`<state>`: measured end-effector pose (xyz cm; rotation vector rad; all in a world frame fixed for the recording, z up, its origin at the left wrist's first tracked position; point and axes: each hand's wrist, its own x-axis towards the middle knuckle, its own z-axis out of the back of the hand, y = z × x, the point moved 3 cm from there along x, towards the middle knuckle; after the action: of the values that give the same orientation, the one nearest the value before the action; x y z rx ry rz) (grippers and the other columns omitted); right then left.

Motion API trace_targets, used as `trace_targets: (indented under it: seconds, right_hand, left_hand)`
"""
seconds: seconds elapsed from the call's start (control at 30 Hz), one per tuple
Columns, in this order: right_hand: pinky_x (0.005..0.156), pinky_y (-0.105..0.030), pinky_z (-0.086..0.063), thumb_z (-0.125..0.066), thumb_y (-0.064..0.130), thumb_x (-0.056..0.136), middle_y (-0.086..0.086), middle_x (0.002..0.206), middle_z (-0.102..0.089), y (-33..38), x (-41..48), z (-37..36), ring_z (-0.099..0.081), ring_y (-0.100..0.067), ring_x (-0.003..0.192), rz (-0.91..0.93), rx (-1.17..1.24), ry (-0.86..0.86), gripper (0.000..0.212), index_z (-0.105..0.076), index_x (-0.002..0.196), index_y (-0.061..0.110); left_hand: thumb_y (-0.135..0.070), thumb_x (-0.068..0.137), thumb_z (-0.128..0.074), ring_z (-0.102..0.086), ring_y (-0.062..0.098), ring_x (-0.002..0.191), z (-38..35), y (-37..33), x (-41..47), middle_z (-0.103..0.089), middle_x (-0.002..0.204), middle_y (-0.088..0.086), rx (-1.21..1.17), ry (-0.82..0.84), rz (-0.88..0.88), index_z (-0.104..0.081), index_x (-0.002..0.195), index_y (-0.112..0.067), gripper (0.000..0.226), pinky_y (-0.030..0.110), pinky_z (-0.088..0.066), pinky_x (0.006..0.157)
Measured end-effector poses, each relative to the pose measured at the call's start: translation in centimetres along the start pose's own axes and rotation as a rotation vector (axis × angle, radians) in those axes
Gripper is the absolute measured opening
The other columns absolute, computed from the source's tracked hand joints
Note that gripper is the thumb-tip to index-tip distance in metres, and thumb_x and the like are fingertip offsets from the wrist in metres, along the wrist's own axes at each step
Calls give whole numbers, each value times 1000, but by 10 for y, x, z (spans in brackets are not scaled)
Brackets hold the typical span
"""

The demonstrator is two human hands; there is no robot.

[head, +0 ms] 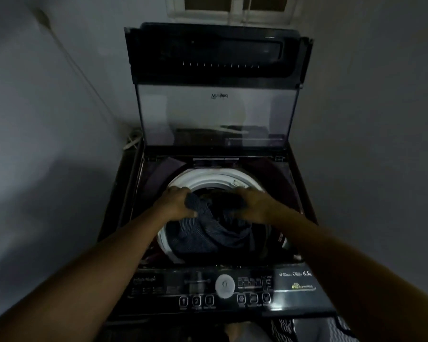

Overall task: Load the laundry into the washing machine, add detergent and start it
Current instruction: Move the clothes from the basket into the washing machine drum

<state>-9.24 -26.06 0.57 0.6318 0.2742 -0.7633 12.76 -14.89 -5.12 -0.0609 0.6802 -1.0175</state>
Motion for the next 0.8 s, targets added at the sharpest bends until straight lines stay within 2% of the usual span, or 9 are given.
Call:
trace_targets:
  seconds: [0.1, 0.2, 0.33, 0.43, 0.5, 0.53, 0.63, 0.73, 0.8]
  right_hand:
    - [114, -36, -38, -79, 49, 78, -4, 153, -44, 0, 23, -48, -43, -28, 140, 74, 6, 237, 83, -41, 150, 29]
    - [115, -44, -37, -74, 51, 81, -10, 157, -37, -25, 46, -92, -40, -35, 141, 39, -131, 420, 84, -34, 152, 28]
    - [115, -49, -35, -56, 30, 98, -22, 159, -30, -74, 75, -110, -37, -42, 141, -84, -245, 417, 70, -21, 158, 17]
    - [107, -47, -42, -53, 22, 98, -21, 152, -39, -96, 98, -111, -44, -42, 135, -169, -256, 403, 61, -31, 154, 12]
    - [100, -44, -47, -53, 14, 97, -22, 147, -45, -100, 109, -115, -50, -39, 129, -181, -267, 474, 58, -35, 152, 6]
    - [102, -44, -46, -53, 12, 98, -23, 149, -43, -103, 115, -119, -49, -40, 130, -185, -280, 512, 59, -32, 152, 3]
    - [110, -43, -40, -51, 14, 102, -24, 155, -36, -106, 122, -124, -43, -41, 137, -184, -271, 508, 61, -24, 155, 2]
    - [93, -36, -44, -51, 18, 102, -22, 141, -51, -94, 121, -110, -52, -37, 128, -122, -297, 502, 51, -39, 149, 3]
    - [98, -41, -45, -57, 28, 98, -19, 141, -51, -81, 121, -97, -52, -37, 128, -47, -366, 388, 63, -31, 154, 13]
  left_hand:
    - [-59, 65, -82, -14, 38, 149, -32, 4, 16, 6, 164, 12, -6, 177, 149, 0, 158, -27, 128, 49, -30, 117]
    - [-55, 67, -84, -8, 37, 151, -67, -6, 31, 15, 164, 15, -57, 271, 202, 20, 155, -21, 141, 46, -25, 120]
    - [-59, 61, -85, -3, 33, 152, -103, -6, 51, 17, 164, 9, -180, 241, 83, 23, 154, -27, 146, 46, -19, 122]
    - [-75, 56, -76, 3, 38, 151, -116, -5, 64, 21, 164, 1, -8, 91, -106, 22, 152, -39, 142, 60, -19, 117]
    - [-76, 54, -75, 4, 40, 151, -122, -4, 74, 22, 163, -1, 37, 58, -151, 22, 151, -41, 142, 65, -20, 115]
    - [-74, 54, -77, 5, 41, 150, -126, -4, 81, 23, 163, -1, 47, 77, -138, 22, 152, -40, 143, 65, -19, 115]
    - [-66, 59, -80, 5, 45, 149, -138, 1, 103, 22, 163, 3, 122, 156, -78, 20, 154, -33, 142, 66, -19, 115]
    - [-61, 72, -76, 5, 45, 149, -142, 7, 127, 18, 164, 5, 184, 236, -44, 14, 156, -31, 127, 63, -16, 116]
    - [-54, 83, -70, 4, 42, 150, -138, 8, 139, 15, 165, 7, 173, 247, -36, 9, 157, -29, 111, 58, -12, 119]
